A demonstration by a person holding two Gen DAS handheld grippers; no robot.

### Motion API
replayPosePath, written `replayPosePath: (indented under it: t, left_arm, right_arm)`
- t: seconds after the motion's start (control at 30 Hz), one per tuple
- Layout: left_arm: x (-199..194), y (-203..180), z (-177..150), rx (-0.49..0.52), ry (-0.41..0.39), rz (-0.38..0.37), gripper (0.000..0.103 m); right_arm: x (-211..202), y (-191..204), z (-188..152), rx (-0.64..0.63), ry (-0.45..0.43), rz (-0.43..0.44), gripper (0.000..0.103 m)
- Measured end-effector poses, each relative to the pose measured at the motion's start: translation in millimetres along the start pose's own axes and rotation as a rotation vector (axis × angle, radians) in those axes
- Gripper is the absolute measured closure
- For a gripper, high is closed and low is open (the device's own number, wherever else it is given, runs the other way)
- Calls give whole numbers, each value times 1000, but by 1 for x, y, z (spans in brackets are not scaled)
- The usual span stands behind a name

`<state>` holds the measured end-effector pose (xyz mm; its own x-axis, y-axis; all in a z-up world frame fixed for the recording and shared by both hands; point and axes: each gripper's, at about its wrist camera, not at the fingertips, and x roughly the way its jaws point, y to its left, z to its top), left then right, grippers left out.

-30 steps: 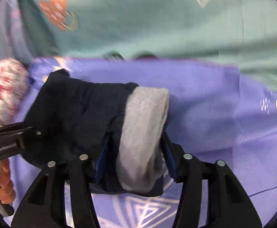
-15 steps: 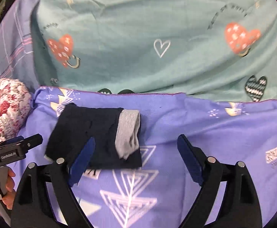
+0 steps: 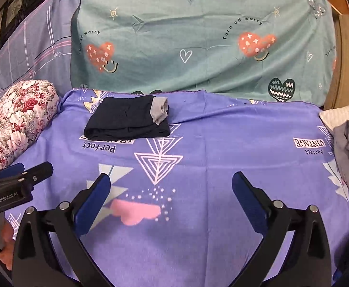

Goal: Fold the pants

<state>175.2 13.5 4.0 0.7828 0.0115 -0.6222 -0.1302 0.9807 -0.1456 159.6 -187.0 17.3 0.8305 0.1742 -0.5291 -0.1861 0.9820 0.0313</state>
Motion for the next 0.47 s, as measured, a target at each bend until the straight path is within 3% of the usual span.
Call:
replayPosePath:
  t: [0.2,0.47]
  left_arm:
    - [-10,-10,-19,25,-1,30,2]
    - [0,-7,-24,33,-5,80,2]
  right_arm:
    - [-9,0,-22,2,-29,13,1]
    - [2,3,-33,-15,14,12,1]
